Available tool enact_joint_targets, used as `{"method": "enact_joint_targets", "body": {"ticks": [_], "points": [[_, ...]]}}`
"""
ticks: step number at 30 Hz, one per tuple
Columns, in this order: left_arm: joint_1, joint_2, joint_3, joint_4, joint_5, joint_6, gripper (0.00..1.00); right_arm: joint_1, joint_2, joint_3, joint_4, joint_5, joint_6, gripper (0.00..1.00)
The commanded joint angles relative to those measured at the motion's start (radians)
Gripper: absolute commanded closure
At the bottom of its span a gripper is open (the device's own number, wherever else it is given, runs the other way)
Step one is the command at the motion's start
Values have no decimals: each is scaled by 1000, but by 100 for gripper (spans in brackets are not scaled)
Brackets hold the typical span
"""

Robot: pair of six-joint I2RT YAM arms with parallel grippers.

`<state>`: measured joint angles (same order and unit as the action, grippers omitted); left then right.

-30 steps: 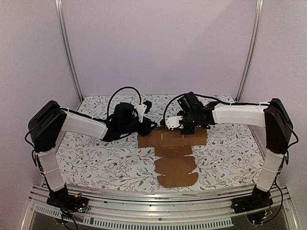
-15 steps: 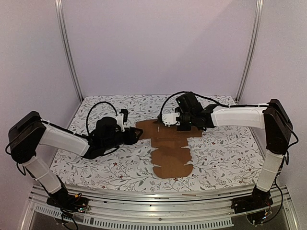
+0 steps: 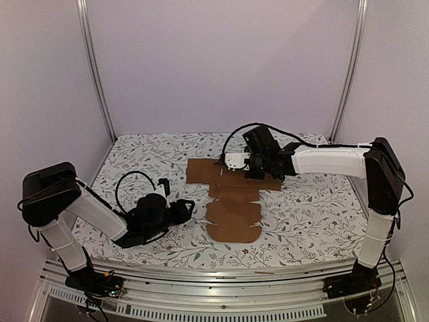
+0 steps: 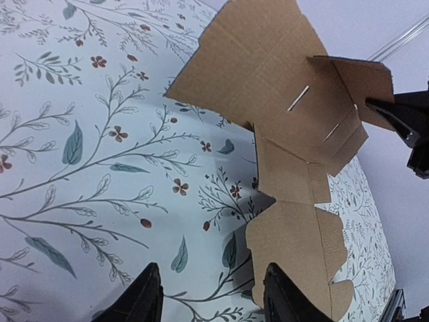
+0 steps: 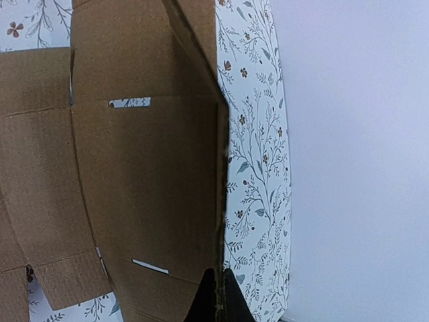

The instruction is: Fold the paper box

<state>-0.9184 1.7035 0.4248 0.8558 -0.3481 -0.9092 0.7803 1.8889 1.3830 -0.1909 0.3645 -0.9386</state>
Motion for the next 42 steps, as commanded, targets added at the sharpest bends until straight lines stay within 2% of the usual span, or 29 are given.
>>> {"method": "enact_joint_targets", "body": {"ticks": [1, 6, 10, 16, 23, 30, 35, 39, 42], "points": [[-40, -35, 18, 49, -44, 12, 49, -2, 30, 39, -38, 20, 30, 100], [-42, 77, 84, 149, 31, 86, 45, -2, 36, 56, -62, 12, 47, 100], [-22, 157, 175, 121, 56, 59, 41, -1, 39, 62, -79, 11, 61, 100], [-3, 241, 244, 141, 69, 36, 40, -2, 33, 66, -94, 3, 76, 100], [13, 343, 320, 186, 226, 22, 44, -1, 41, 74, -106, -4, 94, 100], [8, 357, 332, 265, 260, 48, 52, 0, 45, 74, -121, -13, 112, 100], [-11, 338, 377, 161, 239, 121, 58, 5, 51, 69, -121, 2, 123, 100], [-26, 342, 425, 91, 241, 166, 57, 8, 57, 68, -122, 8, 136, 100], [-28, 325, 407, 89, 214, 163, 56, 6, 62, 70, -122, 15, 137, 100]]}}
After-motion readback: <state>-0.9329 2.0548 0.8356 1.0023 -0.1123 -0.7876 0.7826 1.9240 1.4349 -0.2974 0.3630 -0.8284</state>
